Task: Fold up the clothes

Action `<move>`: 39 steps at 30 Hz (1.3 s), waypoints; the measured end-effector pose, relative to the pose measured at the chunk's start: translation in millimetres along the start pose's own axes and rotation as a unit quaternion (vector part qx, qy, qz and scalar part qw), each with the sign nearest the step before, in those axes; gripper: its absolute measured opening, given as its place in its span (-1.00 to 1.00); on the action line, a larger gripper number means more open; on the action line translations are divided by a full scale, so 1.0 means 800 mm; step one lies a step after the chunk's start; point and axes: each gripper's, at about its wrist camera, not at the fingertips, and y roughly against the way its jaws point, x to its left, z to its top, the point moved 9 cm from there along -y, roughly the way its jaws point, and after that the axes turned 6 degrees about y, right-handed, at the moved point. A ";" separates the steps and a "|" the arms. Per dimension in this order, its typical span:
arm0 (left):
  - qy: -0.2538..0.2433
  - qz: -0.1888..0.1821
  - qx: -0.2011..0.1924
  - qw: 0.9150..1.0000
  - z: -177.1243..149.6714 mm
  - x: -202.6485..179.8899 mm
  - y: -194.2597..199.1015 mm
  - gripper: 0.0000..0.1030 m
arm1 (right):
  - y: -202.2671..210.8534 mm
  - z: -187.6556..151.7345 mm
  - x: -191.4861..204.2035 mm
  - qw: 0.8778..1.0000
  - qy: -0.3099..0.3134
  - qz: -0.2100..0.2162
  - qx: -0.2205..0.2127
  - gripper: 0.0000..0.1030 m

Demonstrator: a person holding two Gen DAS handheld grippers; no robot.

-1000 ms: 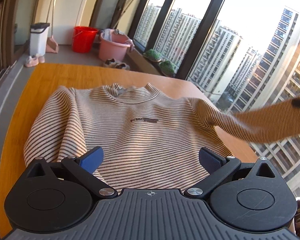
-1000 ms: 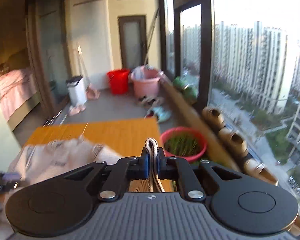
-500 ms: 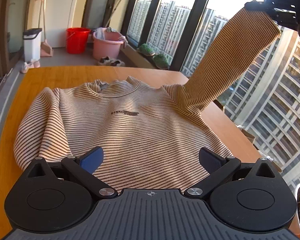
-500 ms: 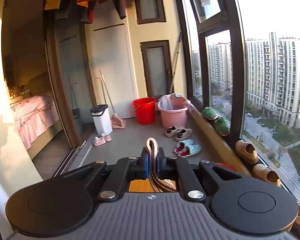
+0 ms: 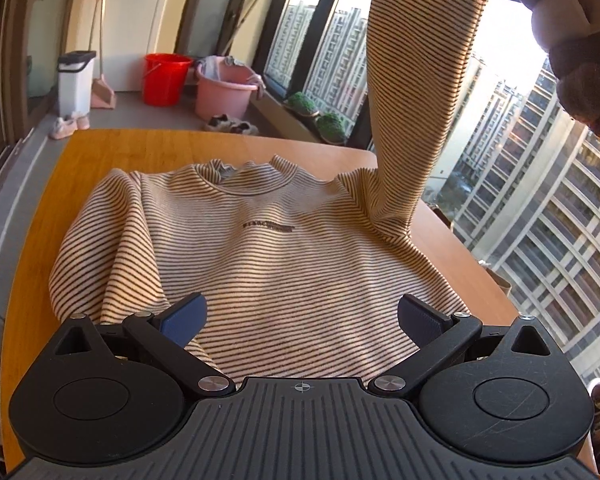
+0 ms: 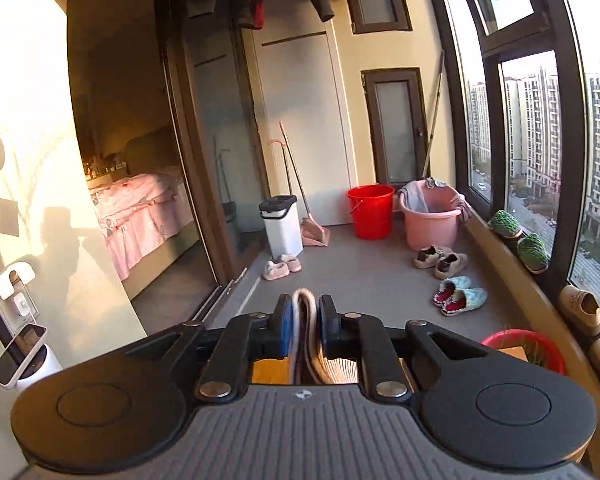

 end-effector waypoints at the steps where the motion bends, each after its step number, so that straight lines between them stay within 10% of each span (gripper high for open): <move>1: 0.001 0.001 0.002 1.000 -0.001 0.001 -0.001 1.00 | 0.001 0.001 0.001 1.000 0.000 0.003 -0.007 -0.38; 3: 0.008 0.002 0.008 1.000 -0.005 0.006 -0.004 1.00 | 0.003 0.004 0.004 1.000 0.001 0.009 -0.022 0.16; 11: 0.048 -0.008 0.027 0.998 -0.019 0.024 -0.021 1.00 | 0.013 -0.042 -0.017 0.999 0.022 0.012 -0.038 1.00; 20: 0.072 -0.029 -0.025 0.997 0.005 0.036 0.003 1.00 | -0.033 -0.198 -0.082 0.998 -0.024 0.004 0.052 0.77; 23: 0.084 0.047 -0.078 0.992 0.037 0.069 0.015 0.98 | -0.041 -0.240 -0.085 0.997 -0.013 0.004 0.077 0.72; 27: 0.047 0.112 -0.082 0.989 0.061 0.092 -0.001 0.26 | -0.045 -0.281 -0.093 0.996 -0.036 0.011 0.086 0.72; 35: 0.013 0.156 -0.056 0.986 0.085 0.100 -0.046 0.13 | -0.031 -0.282 -0.090 0.998 -0.029 0.035 0.048 0.74; 39: -0.040 0.161 -0.056 0.984 0.087 0.087 -0.053 -0.41 | -0.029 -0.279 -0.089 0.998 -0.031 0.038 0.041 0.79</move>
